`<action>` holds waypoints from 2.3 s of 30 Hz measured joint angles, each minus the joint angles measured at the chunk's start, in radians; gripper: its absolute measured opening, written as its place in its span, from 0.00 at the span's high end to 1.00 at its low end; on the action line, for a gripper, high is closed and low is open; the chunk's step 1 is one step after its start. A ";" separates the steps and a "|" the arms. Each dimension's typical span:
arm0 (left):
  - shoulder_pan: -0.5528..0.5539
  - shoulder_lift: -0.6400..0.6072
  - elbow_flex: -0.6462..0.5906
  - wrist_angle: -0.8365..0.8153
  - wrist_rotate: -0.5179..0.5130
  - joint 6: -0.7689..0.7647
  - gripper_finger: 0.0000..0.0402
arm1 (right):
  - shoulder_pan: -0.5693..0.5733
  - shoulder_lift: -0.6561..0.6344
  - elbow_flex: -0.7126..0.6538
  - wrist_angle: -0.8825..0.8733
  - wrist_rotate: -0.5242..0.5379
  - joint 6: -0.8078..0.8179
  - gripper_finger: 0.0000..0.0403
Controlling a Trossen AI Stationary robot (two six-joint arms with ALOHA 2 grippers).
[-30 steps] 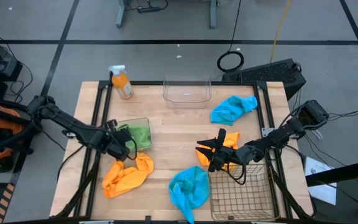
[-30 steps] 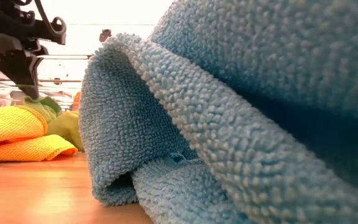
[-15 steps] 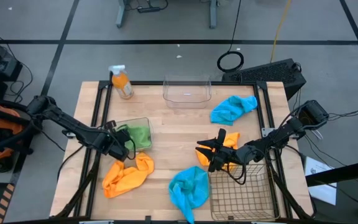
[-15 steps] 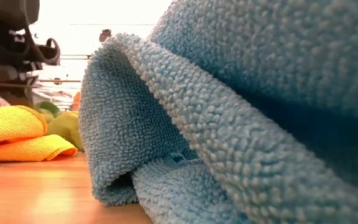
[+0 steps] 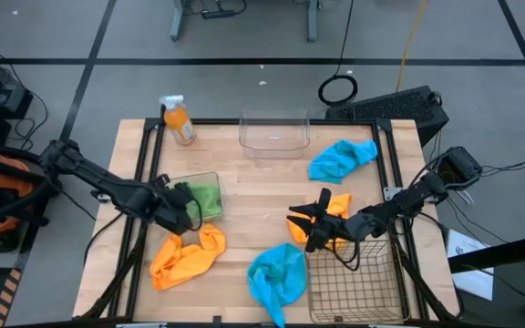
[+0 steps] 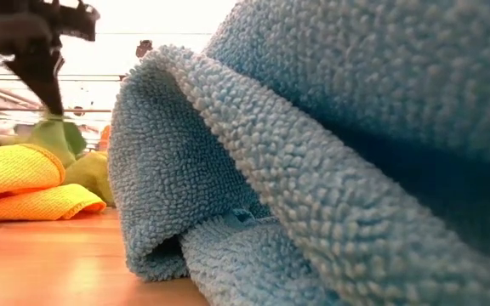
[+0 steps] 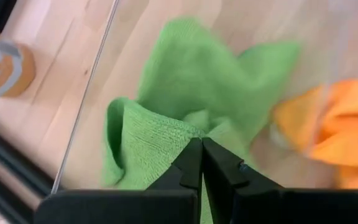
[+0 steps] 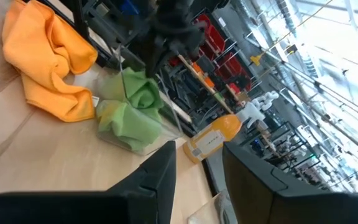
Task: Sort microfiber towel by color & place in baskets
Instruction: Put the green microfiber towel into the bottom transparent bin
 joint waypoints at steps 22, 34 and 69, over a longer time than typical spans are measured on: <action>-0.009 0.000 -0.001 -0.057 0.023 -0.145 0.72 | 0.000 0.000 0.000 -0.104 0.035 0.242 0.70; -0.018 0.000 0.023 -0.165 0.026 -0.287 0.47 | -0.007 0.000 0.000 -0.150 0.034 0.272 0.70; -0.038 0.006 -0.230 0.010 0.021 -0.260 0.92 | -0.019 0.000 0.000 -0.156 0.026 0.278 0.70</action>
